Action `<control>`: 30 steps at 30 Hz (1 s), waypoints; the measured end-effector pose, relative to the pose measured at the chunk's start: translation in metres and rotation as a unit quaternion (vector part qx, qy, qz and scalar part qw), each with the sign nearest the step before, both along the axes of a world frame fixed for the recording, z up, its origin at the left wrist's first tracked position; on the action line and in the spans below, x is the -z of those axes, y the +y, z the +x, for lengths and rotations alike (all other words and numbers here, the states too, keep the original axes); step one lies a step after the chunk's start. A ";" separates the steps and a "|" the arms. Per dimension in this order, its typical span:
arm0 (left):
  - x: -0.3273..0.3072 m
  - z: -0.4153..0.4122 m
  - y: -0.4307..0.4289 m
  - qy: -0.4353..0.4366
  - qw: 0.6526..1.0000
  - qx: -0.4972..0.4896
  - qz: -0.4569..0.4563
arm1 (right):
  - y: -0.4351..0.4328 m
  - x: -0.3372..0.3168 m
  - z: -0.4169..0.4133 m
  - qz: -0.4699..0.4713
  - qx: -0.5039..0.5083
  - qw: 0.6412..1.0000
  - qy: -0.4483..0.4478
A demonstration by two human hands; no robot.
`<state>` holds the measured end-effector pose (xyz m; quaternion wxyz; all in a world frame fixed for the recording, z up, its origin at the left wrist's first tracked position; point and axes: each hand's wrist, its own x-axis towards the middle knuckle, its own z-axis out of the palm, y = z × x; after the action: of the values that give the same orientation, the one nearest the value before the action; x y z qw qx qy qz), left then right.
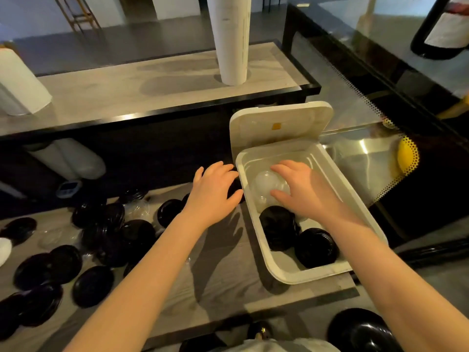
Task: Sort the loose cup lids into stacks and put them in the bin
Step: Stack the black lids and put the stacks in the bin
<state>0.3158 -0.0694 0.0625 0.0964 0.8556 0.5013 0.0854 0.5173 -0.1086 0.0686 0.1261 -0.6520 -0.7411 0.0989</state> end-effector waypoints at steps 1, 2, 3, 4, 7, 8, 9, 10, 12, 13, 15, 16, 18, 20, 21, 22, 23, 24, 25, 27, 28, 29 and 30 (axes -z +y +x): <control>-0.001 -0.012 -0.004 -0.003 1.000 -0.011 0.000 | -0.002 -0.001 -0.012 0.012 -0.009 1.000 -0.002; 0.000 -0.024 -0.009 -0.005 1.000 -0.020 -0.001 | -0.005 -0.001 -0.025 0.019 -0.020 1.000 -0.007; 0.001 -0.038 -0.014 -0.008 1.000 -0.029 -0.002 | -0.007 -0.001 -0.039 0.027 -0.037 0.999 -0.012; 0.003 -0.052 -0.019 -0.014 0.999 -0.036 -0.003 | -0.010 0.000 -0.053 0.034 -0.054 0.998 -0.011; 0.015 -0.099 -0.034 -0.029 0.998 -0.047 -0.007 | -0.017 0.010 -0.100 0.023 -0.089 0.996 0.002; 0.020 -0.115 -0.038 -0.026 0.998 -0.053 -0.015 | -0.020 0.014 -0.116 0.014 -0.096 0.995 0.007; 0.025 -0.132 -0.042 -0.022 0.998 -0.061 -0.027 | -0.023 0.018 -0.131 0.002 -0.099 0.995 0.013; 0.031 -0.148 -0.046 -0.019 0.997 -0.069 -0.040 | -0.025 0.022 -0.146 -0.010 -0.102 0.995 0.018; 0.042 -0.182 -0.053 -0.013 0.995 -0.081 -0.059 | -0.031 0.030 -0.175 -0.039 -0.105 0.993 0.026; 0.047 -0.198 -0.056 -0.013 0.994 -0.088 -0.068 | -0.033 0.033 -0.189 -0.053 -0.105 0.993 0.031; 0.058 -0.228 -0.062 -0.014 0.990 -0.111 -0.086 | -0.037 0.044 -0.215 -0.078 -0.105 0.991 0.035; 0.063 -0.243 -0.065 -0.014 0.988 -0.123 -0.097 | -0.038 0.050 -0.227 -0.091 -0.105 0.990 0.031; 0.076 -0.268 -0.069 -0.013 0.984 -0.141 -0.113 | -0.039 0.063 -0.249 -0.113 -0.101 0.988 0.023; 0.086 -0.290 -0.073 -0.010 0.978 -0.164 -0.130 | -0.038 0.075 -0.270 -0.134 -0.079 0.988 0.016; 0.092 -0.300 -0.075 -0.009 0.975 -0.176 -0.138 | -0.036 0.081 -0.278 -0.144 -0.060 0.988 0.012; 0.097 -0.309 -0.076 -0.009 0.972 -0.187 -0.143 | -0.034 0.087 -0.285 -0.152 -0.038 0.988 0.010; 0.103 -0.318 -0.077 -0.008 0.970 -0.195 -0.147 | -0.031 0.094 -0.290 -0.157 -0.013 0.988 0.009; 0.108 -0.327 -0.078 -0.006 0.968 -0.201 -0.153 | -0.028 0.100 -0.295 -0.161 0.011 0.987 0.007; 0.113 -0.334 -0.079 -0.001 0.965 -0.205 -0.163 | -0.024 0.106 -0.298 -0.165 0.033 0.986 0.002; 0.121 -0.346 -0.079 0.018 0.962 -0.204 -0.183 | -0.013 0.116 -0.304 -0.182 0.075 0.980 -0.006; 0.124 -0.350 -0.079 0.029 0.960 -0.200 -0.192 | -0.008 0.119 -0.306 -0.198 0.096 0.975 -0.007; 0.127 -0.352 -0.079 0.037 0.959 -0.195 -0.200 | -0.001 0.123 -0.307 -0.217 0.116 0.969 -0.003; 0.130 -0.354 -0.079 0.044 0.959 -0.190 -0.208 | 0.004 0.126 -0.307 -0.235 0.134 0.963 0.007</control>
<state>-0.0380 -0.1482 -0.0675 0.2322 0.7086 0.6650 -0.0415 0.2100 -0.1048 -0.0572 -0.0135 -0.7558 -0.6020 0.2575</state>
